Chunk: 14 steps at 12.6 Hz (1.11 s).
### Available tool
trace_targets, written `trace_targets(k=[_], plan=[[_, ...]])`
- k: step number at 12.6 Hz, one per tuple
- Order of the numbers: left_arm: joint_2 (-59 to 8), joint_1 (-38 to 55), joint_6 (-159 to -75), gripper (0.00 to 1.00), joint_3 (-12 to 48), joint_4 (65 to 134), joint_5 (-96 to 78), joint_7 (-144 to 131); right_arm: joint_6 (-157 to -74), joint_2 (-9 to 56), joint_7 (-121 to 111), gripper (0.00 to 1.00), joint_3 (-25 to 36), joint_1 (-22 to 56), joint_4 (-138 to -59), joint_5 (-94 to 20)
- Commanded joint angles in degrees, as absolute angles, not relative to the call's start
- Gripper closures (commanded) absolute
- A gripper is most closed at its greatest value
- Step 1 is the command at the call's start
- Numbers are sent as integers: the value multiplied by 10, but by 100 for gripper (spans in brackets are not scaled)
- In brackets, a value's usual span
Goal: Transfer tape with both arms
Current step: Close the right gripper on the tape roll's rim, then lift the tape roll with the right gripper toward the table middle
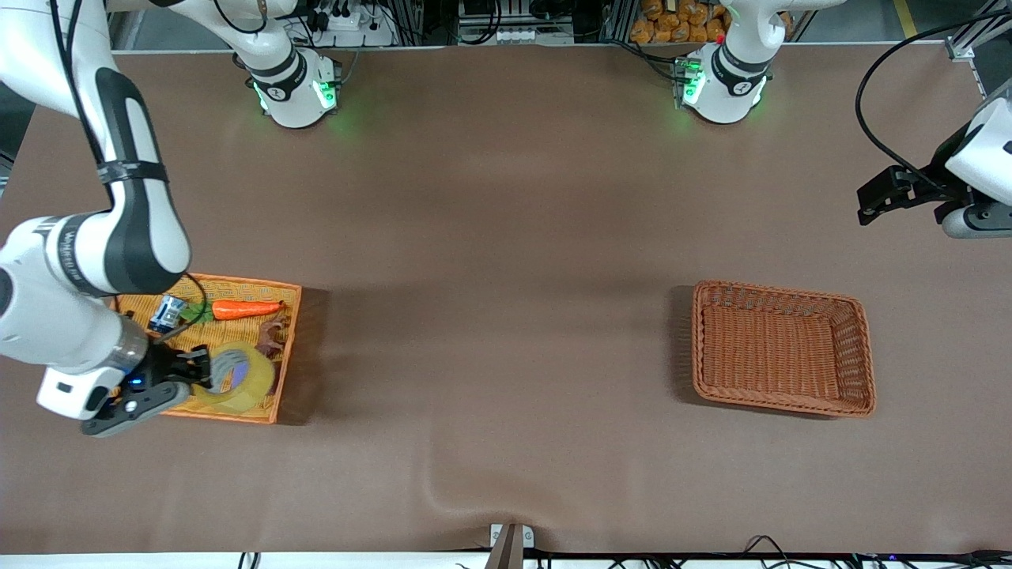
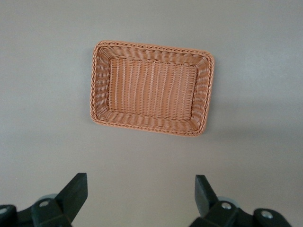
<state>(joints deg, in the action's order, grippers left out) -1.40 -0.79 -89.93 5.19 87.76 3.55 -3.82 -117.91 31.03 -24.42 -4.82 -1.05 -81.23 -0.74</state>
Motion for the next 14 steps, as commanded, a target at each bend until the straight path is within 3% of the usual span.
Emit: trace_targets(k=[1, 14], plan=[[-11, -11, -899, 0, 42, 871, 31, -30, -1171, 309, -198, 100, -56, 27, -808, -25], [-13, -4, -876, 0, 61, 876, 14, -39, -1175, 331, 166, 100, -55, 245, -813, -27]])
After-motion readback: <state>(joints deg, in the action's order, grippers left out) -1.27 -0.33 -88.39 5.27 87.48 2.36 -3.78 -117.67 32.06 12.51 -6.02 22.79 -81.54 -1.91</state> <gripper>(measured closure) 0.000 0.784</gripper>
